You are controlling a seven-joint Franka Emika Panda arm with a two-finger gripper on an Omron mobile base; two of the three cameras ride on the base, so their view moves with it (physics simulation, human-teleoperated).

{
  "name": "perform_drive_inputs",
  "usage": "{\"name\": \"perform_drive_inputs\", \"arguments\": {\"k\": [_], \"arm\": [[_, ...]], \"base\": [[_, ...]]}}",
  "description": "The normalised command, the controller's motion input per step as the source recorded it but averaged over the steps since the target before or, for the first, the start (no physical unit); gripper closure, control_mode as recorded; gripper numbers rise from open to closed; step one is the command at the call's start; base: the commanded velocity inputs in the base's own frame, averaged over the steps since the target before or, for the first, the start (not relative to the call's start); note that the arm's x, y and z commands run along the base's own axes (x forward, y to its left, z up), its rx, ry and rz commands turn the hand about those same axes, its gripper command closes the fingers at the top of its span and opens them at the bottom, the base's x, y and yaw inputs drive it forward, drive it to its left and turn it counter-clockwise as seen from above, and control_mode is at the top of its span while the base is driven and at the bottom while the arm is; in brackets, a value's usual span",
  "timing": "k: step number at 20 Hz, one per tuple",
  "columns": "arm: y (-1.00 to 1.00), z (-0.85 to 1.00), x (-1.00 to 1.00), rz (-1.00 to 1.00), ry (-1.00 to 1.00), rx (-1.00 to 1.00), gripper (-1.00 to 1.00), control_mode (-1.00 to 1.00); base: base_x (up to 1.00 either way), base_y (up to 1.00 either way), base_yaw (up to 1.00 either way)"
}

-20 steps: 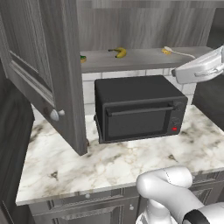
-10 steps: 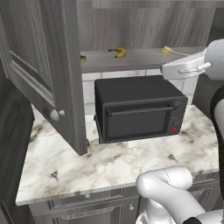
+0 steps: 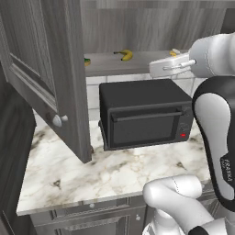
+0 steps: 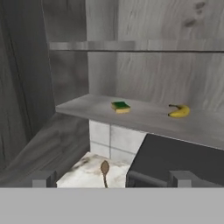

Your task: Pick the sponge and dish brush from the cabinet and place them on the counter.

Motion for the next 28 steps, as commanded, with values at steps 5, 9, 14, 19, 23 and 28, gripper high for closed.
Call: {"name": "perform_drive_inputs", "arguments": {"k": [5,9,14,19,23,28], "arm": [[0.2,-0.06,0.52,0.0,0.09,0.0,-1.0,-1.0],[0.21,0.0,0.43,0.0,0.05,-0.01,-1.0,-1.0],[0.21,-0.04,0.32,0.0,0.0,0.0,-1.0,-1.0],[0.18,-0.19,0.26,0.0,0.0,0.0,-1.0,-1.0],[0.17,-0.08,0.23,0.0,0.0,0.0,-1.0,-1.0],[0.13,0.0,0.27,0.0,0.0,0.0,-1.0,-1.0]], "base": [[0.0,0.0,0.0],[0.0,0.0,0.0],[0.0,0.0,0.0],[0.0,0.0,0.0],[0.0,0.0,0.0],[0.0,0.0,0.0]]}}
